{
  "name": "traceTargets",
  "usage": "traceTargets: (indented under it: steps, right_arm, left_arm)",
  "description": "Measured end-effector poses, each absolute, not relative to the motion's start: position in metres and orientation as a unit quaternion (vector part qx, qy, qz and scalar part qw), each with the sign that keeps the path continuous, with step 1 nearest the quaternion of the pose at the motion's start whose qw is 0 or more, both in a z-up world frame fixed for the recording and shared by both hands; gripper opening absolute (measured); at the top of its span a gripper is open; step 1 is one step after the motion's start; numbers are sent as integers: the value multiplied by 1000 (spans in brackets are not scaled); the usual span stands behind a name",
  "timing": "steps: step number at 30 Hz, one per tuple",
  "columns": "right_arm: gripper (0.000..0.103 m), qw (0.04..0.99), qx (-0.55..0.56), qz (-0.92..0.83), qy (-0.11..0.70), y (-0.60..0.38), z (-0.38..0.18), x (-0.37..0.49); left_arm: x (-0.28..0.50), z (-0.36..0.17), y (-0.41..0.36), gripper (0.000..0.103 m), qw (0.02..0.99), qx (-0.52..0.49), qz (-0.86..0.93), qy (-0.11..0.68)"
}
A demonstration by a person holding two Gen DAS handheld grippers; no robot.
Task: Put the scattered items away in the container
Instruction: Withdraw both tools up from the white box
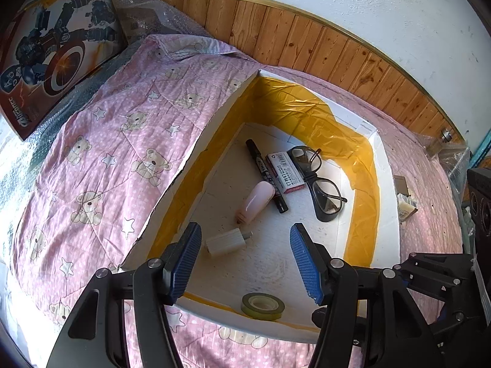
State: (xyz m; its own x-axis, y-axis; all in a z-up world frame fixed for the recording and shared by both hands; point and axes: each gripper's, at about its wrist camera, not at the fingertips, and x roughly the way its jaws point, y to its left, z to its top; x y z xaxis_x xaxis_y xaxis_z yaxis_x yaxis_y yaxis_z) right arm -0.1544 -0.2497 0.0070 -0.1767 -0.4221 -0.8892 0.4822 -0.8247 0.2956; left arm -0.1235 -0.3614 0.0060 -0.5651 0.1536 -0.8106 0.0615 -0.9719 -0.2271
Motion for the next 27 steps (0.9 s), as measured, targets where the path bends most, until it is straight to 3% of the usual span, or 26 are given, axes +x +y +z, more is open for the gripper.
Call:
traceTargets:
  steps: [10, 27]
  right_arm:
    - [54, 293, 549, -783, 13, -235, 21, -139]
    - [54, 278, 511, -807, -101, -159, 34, -119]
  left_arm:
    - [-109, 21, -345, 61, 32, -457, 883, -103]
    - [-83, 43, -303, 61, 49, -444, 890, -92]
